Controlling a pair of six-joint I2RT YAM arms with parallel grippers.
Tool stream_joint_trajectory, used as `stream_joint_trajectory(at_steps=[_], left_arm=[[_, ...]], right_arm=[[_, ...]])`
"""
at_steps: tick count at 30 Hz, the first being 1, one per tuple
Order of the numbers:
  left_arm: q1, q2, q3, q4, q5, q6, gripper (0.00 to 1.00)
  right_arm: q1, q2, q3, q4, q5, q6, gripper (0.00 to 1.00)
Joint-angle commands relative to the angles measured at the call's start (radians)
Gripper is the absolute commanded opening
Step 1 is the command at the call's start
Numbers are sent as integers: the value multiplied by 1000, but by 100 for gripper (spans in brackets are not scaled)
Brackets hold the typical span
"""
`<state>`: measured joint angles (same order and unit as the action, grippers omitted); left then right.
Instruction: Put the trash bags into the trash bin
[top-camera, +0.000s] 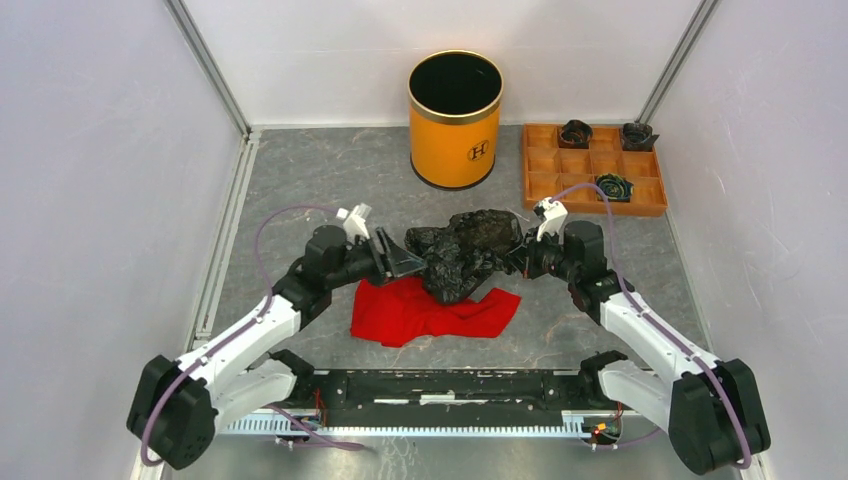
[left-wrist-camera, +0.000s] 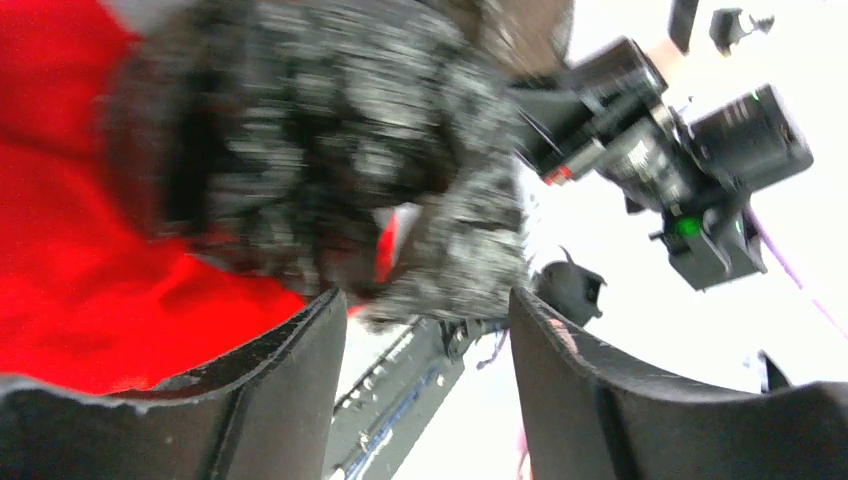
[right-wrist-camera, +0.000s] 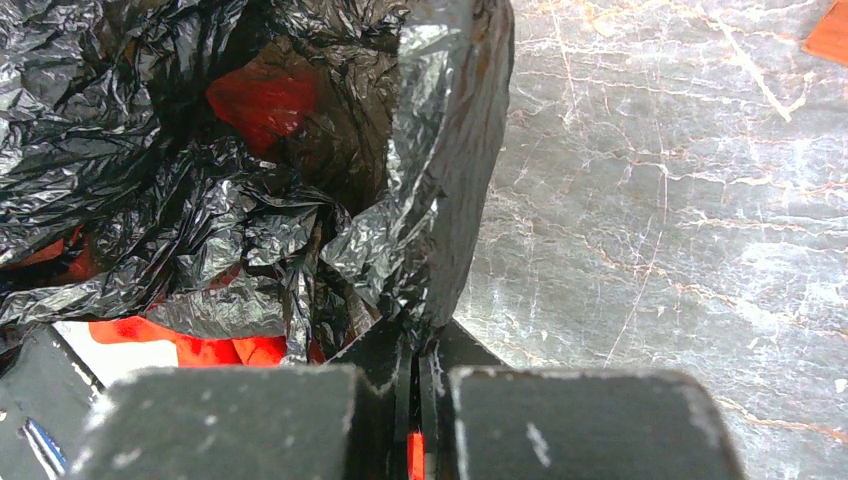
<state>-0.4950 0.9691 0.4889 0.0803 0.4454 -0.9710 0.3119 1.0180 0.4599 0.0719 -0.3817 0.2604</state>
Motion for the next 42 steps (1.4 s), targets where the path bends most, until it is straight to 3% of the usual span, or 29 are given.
stream_joint_trajectory(at_steps=[1,9,12,14,16,17,24,30,32,36,39,42], left_arm=[[-169,50,155,28,-74,83,70],[-195,133,178,-20,-218,90,56],[-196,95,174,-55,-273,92,56],[-196,49,167,-121,-341,94,62],[-193,-14,137,-160,-391,87,79],[-187,-34,119,-154,-387,84,85],[-125,38,12,209,-107,-16,89],[-121,181,41,357,-75,-92,90],[-118,216,44,405,-60,-118,83],[-117,238,56,447,-56,-131,56],[-116,224,100,321,-94,-65,32],[-116,219,172,143,-159,23,16]], right_arm=[[-1,-40,19,16,8,-28,0],[-2,-86,23,-5,14,-37,0],[-1,-103,17,-14,23,-42,1],[-2,-112,11,-14,25,-40,0],[-1,-114,6,-12,18,-39,0],[-3,-112,4,-11,13,-39,0],[-2,-114,14,-10,-13,-41,0],[-2,-128,26,-24,-31,-50,0],[-1,-137,25,-32,-31,-57,0],[-2,-159,18,-49,-13,-60,0],[-2,-179,20,-92,49,-61,0],[-1,-203,27,-150,140,-53,0]])
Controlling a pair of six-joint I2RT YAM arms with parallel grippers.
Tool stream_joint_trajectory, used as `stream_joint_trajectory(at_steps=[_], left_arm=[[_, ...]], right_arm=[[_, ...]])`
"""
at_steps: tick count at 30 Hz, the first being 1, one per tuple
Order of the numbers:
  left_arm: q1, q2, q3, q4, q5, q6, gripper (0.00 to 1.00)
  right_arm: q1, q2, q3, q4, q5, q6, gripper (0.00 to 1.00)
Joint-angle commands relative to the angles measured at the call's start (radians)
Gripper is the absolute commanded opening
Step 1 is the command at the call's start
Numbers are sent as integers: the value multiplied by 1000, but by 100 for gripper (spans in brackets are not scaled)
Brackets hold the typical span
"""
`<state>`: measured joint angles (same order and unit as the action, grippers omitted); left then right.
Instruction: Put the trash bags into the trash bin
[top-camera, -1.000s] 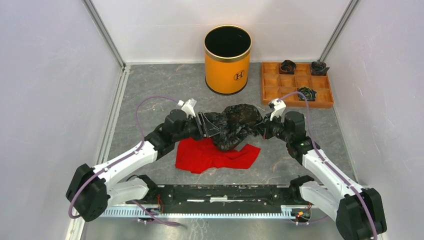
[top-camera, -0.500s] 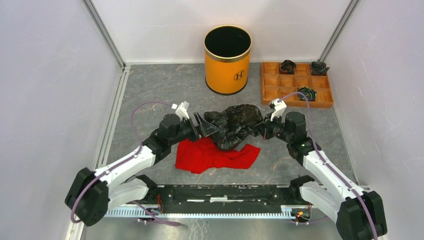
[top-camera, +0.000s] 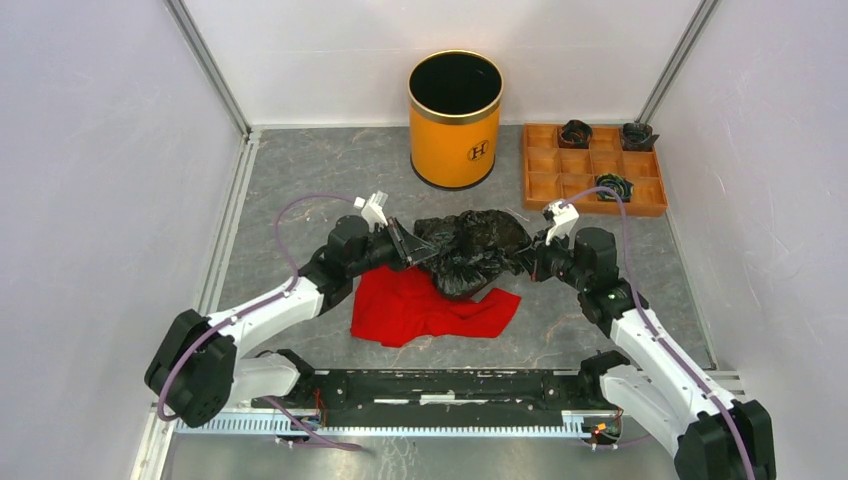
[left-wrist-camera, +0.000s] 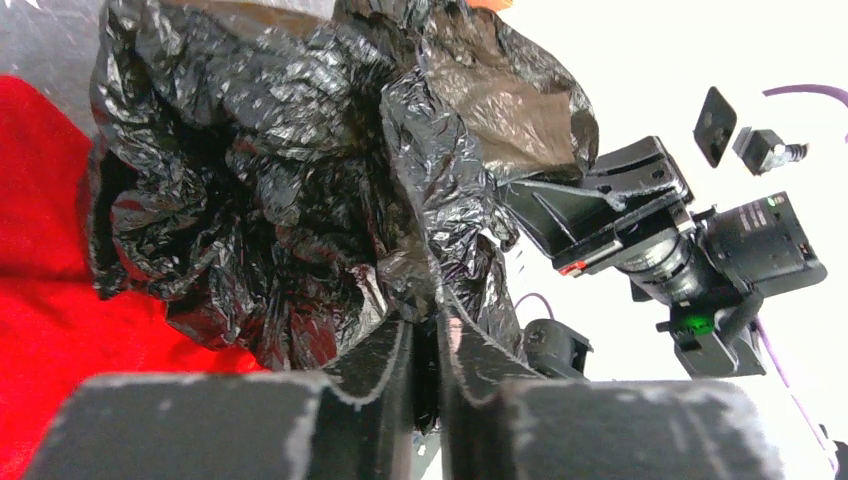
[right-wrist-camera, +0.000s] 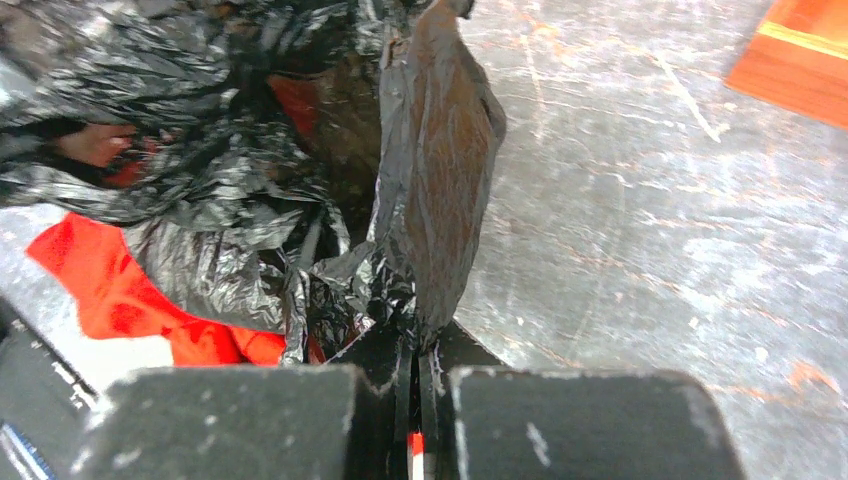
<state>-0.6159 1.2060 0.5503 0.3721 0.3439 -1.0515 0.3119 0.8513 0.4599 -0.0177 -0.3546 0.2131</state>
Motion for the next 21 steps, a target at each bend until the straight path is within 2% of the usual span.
stream_joint_trajectory(at_steps=[1,4,5,7,10,11,12,14,16,18,21], left_arm=[[5,-11,152,-220,-83,143,14],[13,82,403,-480,-164,290,9],[14,133,527,-557,-183,339,3],[11,235,812,-692,-169,420,2],[-39,267,1155,-704,-118,468,2],[-74,261,1253,-692,-106,488,2],[-112,249,1282,-677,-99,508,2],[-181,192,1235,-627,-108,527,2],[-207,103,1034,-550,-153,496,2],[-208,28,774,-517,-268,456,2],[-207,-4,470,-559,-399,391,2]], right_arm=[[-3,-41,32,-75,146,2,0],[-3,8,143,-159,296,8,0],[-2,38,246,-216,344,-9,0],[-2,104,471,-318,408,-57,0],[1,128,827,-405,331,-111,0],[3,105,891,-392,279,-114,0],[5,74,930,-354,213,-111,0],[5,-31,886,-241,88,-102,0],[4,-149,716,-132,42,-94,1],[5,-242,474,-74,59,-87,0],[4,-294,74,-60,58,-29,1]])
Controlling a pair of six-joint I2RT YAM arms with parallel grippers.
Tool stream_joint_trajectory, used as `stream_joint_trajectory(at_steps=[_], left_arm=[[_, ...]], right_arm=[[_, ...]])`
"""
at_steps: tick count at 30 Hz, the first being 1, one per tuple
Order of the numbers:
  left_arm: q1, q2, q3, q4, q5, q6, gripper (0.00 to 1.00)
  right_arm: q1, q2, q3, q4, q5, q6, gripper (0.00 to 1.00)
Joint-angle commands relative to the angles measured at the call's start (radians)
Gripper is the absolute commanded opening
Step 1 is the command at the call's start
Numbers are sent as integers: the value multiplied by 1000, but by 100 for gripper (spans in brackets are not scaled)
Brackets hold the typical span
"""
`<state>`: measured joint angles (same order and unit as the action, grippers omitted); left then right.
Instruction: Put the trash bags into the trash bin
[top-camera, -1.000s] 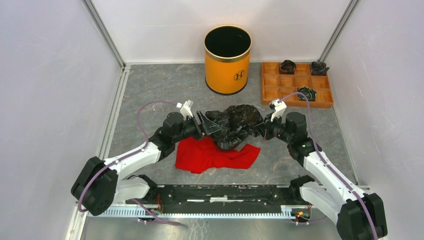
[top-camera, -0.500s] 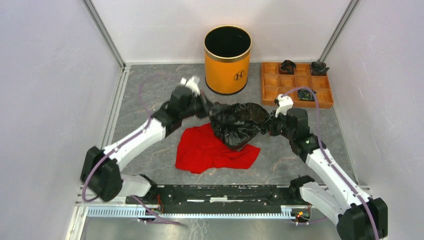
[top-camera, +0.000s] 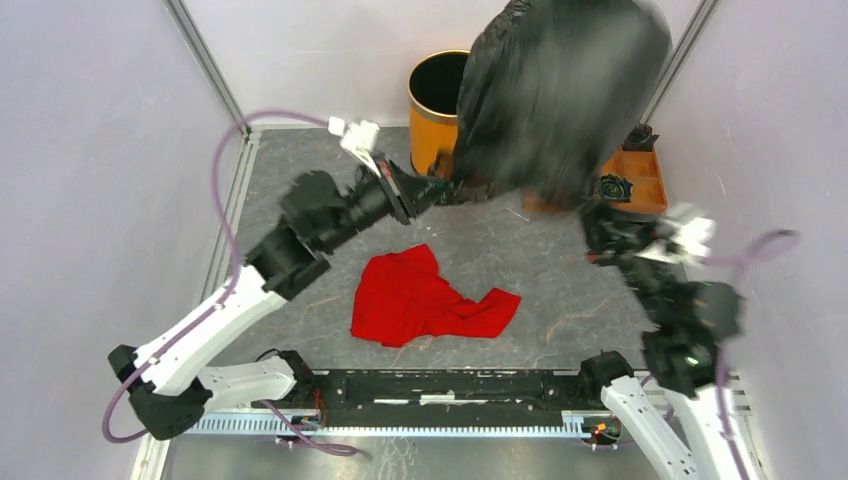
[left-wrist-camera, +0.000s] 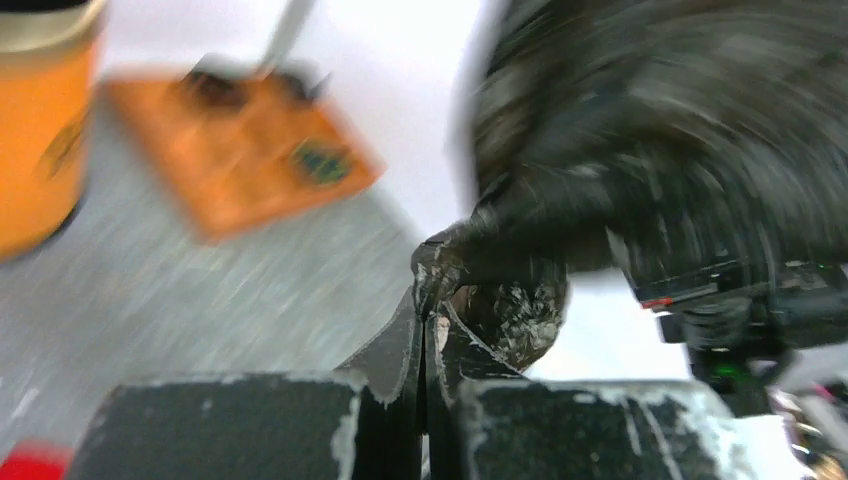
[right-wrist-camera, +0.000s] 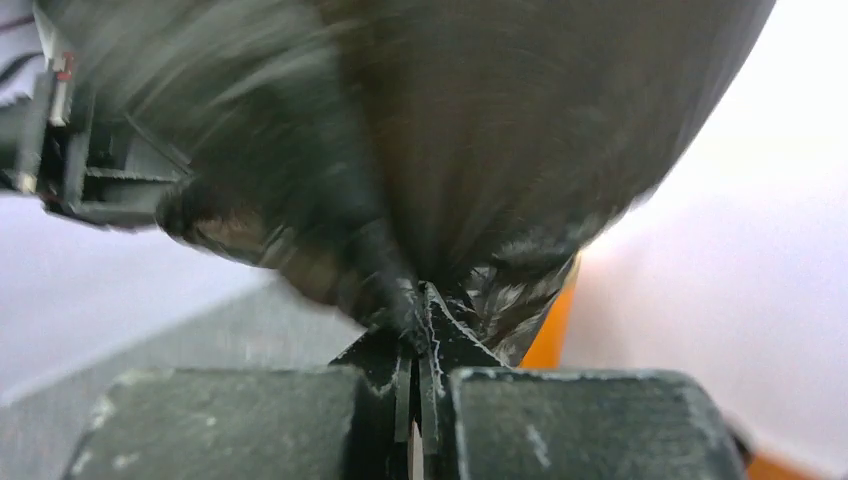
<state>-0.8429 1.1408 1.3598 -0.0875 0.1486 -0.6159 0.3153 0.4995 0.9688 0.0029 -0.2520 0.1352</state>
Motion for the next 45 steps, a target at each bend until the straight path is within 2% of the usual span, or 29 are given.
stream_joint_trajectory(at_steps=[1,2,4,7,10,11,14,15,17,19,22,25,26,28,30,32,36,38,39,40,42,45], left_arm=[[21,60,-432,-82,-203,-70,2],[21,58,-508,-61,-190,-99,2],[21,53,-620,25,-122,-146,2],[23,56,-613,58,-70,-139,2],[28,88,-371,-58,-61,-38,2],[27,100,-210,-101,-39,12,2],[25,109,106,-153,41,78,2],[24,93,156,-134,49,79,2],[24,46,152,-65,-8,60,2],[24,7,57,-28,-130,32,2],[38,64,-99,-172,-319,-34,2],[51,107,-270,-276,-286,-59,2],[51,73,-388,-245,-254,-75,2],[51,-26,-571,-116,-166,-131,2],[52,-103,-652,-1,-82,-160,2],[65,-121,-598,15,-26,-162,2],[74,-21,-235,-37,140,-102,2],[74,-4,-65,-101,147,-84,2],[75,-21,-34,-106,129,-92,2],[74,-48,-47,-91,106,-108,2],[74,-122,-169,-40,49,-162,2],[80,-173,-410,-128,-45,-267,2]], right_arm=[[2,46,-565,-51,-71,89,1],[1,23,-668,5,-99,139,0],[3,-34,-753,88,-128,216,1],[2,-21,-662,60,-74,176,1],[2,143,-317,-124,-48,51,1],[4,199,-172,-187,-56,19,1],[4,257,122,-236,-90,-3,1],[3,253,177,-227,-76,2,1],[3,247,222,-221,47,38,1],[4,261,162,-233,189,93,0],[4,326,-75,-258,299,111,0],[3,272,-384,-224,199,98,0],[6,221,-475,-201,167,115,0],[10,97,-558,-163,75,155,0],[13,36,-555,-144,23,172,1],[12,74,-429,-182,6,139,0],[13,252,51,-328,-61,72,0],[13,287,192,-377,-38,57,0],[12,284,215,-392,-9,51,0],[12,268,203,-408,46,51,0],[12,224,84,-428,103,65,0],[12,163,-241,-429,66,102,0]])
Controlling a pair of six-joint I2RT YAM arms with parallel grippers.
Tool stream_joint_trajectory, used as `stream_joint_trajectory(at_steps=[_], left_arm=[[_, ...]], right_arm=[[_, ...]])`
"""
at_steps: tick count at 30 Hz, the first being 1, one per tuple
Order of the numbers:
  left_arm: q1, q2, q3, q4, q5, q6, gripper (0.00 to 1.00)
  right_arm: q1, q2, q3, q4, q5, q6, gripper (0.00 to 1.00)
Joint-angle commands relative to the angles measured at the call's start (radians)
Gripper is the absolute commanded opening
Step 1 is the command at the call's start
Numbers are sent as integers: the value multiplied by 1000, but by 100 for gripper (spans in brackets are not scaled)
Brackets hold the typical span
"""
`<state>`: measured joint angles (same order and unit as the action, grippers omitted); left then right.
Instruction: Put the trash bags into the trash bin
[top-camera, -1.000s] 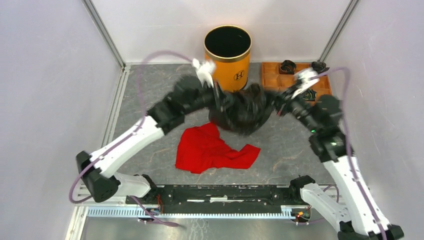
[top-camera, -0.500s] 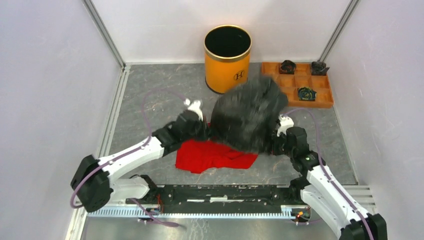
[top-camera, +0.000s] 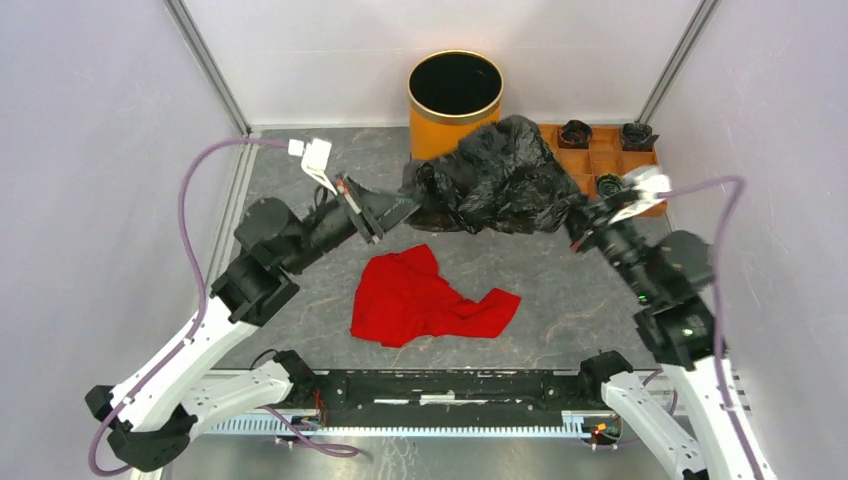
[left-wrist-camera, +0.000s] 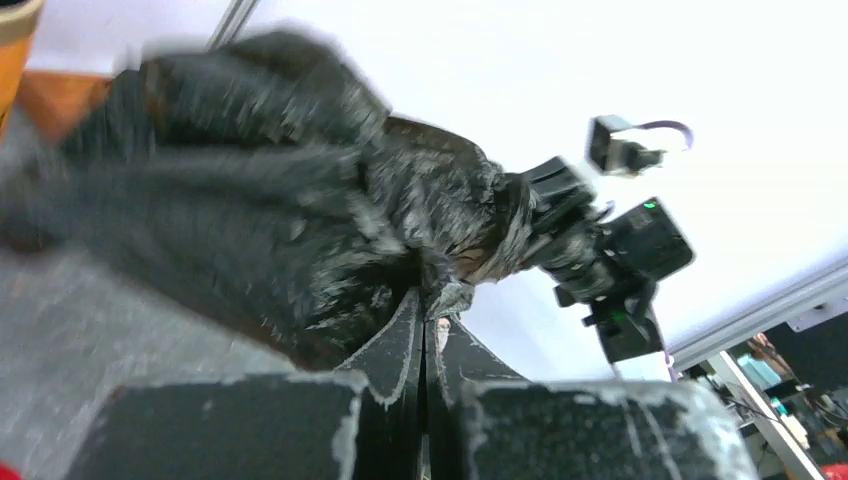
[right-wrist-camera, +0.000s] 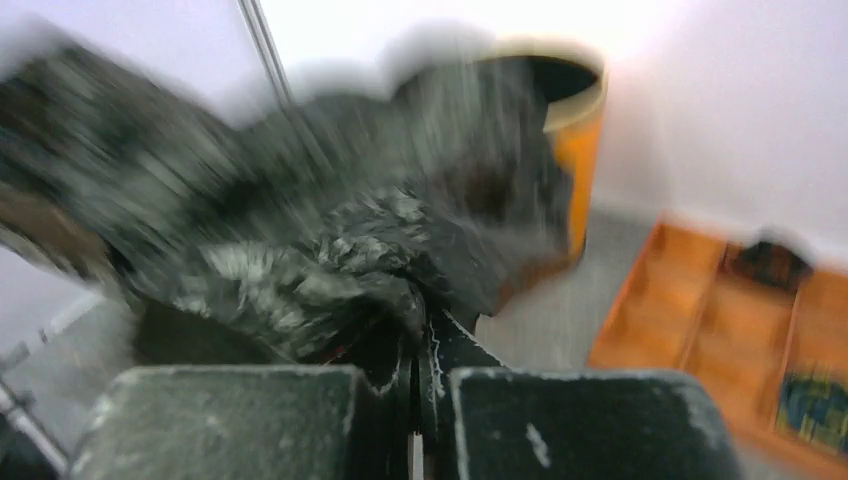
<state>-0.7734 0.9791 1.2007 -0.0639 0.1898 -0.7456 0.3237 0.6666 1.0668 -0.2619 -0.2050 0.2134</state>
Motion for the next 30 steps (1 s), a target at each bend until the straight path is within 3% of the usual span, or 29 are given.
stream_joint_trajectory(at_steps=[1,3,6,9,12,15,17,20,25,27,30], left_arm=[[13,-13,-339,-202,-80,-164,2],[23,-40,-440,-206,-21,-203,2],[29,-145,-528,-43,59,-287,2],[28,-147,-328,25,90,-240,2],[28,-67,-39,-178,16,-93,2],[28,-6,54,-387,-201,-11,2],[29,36,28,-464,-285,9,2],[29,76,-10,-470,-275,29,2],[29,89,46,-461,-301,123,2],[29,92,67,-460,-283,177,2],[29,86,69,-447,-213,249,2]], right_arm=[[4,-30,-421,-166,-1,28,0],[3,-72,-456,-192,23,30,0],[2,-80,-272,-210,20,9,0],[3,10,9,-249,-7,-46,0],[3,38,126,-259,113,-94,1],[4,-12,-14,-205,225,-100,1],[4,-38,-185,-162,179,-92,1],[3,-27,-300,-161,108,-95,1],[14,-16,-242,-265,155,-191,4],[16,-22,-243,-278,119,-191,10],[15,-43,-293,-264,19,-206,34]])
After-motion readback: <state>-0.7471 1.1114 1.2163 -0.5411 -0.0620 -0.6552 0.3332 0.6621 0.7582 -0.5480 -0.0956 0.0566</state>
